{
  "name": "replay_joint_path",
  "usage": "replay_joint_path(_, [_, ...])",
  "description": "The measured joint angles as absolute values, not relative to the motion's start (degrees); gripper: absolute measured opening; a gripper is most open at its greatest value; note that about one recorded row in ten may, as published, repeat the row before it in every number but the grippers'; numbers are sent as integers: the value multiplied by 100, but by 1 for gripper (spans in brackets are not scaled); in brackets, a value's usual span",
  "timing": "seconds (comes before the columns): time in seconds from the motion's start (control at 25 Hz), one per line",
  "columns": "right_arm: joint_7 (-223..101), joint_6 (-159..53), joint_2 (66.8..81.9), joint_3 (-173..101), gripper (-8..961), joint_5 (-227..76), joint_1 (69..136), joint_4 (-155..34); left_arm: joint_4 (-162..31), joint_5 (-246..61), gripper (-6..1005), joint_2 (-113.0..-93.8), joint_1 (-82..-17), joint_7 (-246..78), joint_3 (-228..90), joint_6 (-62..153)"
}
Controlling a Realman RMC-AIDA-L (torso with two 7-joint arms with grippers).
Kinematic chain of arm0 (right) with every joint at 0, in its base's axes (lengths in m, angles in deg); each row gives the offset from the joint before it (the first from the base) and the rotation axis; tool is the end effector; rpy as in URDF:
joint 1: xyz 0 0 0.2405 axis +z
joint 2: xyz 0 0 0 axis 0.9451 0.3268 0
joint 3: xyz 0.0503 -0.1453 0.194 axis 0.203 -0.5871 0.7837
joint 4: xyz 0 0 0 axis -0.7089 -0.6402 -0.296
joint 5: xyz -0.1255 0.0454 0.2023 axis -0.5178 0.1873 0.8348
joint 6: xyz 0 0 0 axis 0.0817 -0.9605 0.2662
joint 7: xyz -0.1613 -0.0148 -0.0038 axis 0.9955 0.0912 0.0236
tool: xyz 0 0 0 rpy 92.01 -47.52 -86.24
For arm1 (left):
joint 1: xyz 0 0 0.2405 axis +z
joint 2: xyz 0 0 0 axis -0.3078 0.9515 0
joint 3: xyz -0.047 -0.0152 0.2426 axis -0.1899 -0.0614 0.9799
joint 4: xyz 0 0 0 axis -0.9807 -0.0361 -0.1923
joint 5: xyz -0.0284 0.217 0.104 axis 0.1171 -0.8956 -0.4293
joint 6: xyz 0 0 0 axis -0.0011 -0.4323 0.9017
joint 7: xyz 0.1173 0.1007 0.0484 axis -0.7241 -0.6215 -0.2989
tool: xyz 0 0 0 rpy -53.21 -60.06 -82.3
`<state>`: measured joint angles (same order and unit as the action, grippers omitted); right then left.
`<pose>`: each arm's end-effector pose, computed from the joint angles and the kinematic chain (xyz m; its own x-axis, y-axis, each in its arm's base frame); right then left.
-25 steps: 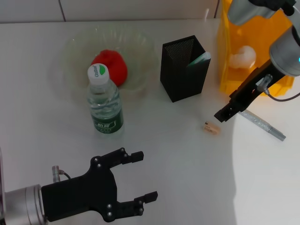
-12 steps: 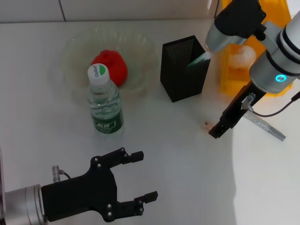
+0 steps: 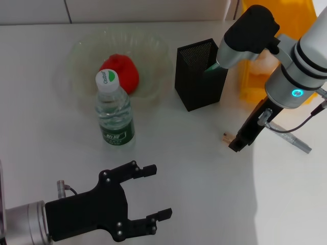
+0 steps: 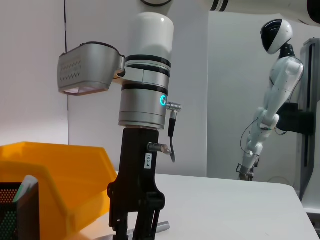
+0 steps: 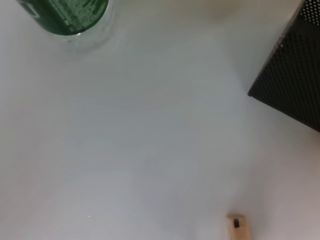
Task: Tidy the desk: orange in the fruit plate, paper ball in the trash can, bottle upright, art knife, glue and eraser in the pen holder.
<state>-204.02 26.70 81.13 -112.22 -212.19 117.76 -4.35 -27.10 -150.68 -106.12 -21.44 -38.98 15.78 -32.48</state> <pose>0.1638 0.3939 -0.0583 0.6942 -0.5928 0.4083 -0.4764 -0.8036 -0.3568 -0.2762 0.2235 -0.0831 0.7785 0.0272 0.6271 0.1922 -0.9614 -0.1969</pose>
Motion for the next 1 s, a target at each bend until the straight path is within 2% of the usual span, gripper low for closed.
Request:
replay_joint_path(0.6, [-20430, 2361, 8113, -11432, 277, -21241, 11786, -662, -2764, -15068, 808, -10626, -2174, -3908, 1578, -3248])
replay_joint_path(0.8, [-20419, 2293, 8113, -11489, 256, -21228, 11786, -673, -2764, -15068, 808, -10626, -2180, -3908, 1578, -3248])
replay_joint_path(1.0, [-20401, 2244, 8113, -11539, 189, -21219, 11779, -678, -2763, -15068, 808, -10626, -2180, -3906, 1578, -3248])
